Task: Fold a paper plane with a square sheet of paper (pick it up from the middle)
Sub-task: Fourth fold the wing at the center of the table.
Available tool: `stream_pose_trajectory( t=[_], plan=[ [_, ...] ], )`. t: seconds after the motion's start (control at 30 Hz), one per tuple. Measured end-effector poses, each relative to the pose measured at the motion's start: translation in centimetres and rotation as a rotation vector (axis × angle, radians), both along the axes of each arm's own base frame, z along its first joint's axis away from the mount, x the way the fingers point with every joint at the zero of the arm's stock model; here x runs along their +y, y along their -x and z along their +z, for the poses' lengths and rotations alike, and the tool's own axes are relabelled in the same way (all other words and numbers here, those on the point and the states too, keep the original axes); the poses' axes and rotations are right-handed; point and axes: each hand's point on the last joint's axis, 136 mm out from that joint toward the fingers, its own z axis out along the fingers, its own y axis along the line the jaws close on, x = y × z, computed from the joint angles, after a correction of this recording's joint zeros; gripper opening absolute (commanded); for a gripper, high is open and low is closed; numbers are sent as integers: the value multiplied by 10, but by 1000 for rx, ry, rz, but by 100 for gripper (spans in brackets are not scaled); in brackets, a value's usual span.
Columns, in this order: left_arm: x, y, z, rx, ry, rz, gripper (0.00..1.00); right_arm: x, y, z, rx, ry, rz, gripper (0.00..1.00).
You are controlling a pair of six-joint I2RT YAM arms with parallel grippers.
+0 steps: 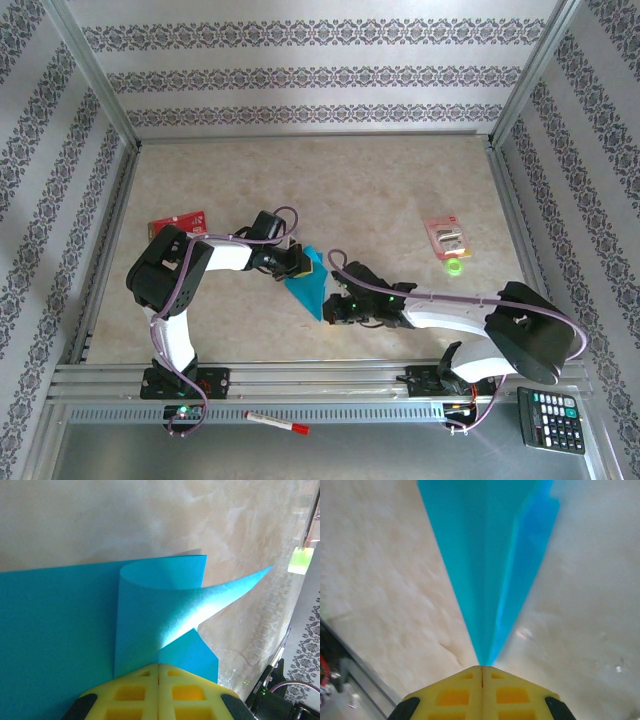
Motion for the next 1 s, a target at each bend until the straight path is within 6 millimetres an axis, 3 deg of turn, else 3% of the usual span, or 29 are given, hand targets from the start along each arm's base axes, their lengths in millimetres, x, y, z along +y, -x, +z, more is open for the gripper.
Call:
stream_pose_trajectory(
  t=[0.17, 0.33, 0.57, 1.0],
  plan=[
    [0, 0, 0, 0, 0, 0, 7, 26, -27, 22, -41, -50, 11, 0],
    [0, 0, 0, 0, 0, 0, 7, 39, -35, 8, -20, -23, 35, 0],
    [0, -1, 0, -1, -1, 1, 7, 31, -37, -23, 35, 42, 36, 0],
    [0, -1, 0, -1, -3, 2, 7, 19, -24, -32, 40, 16, 32, 0]
  ],
)
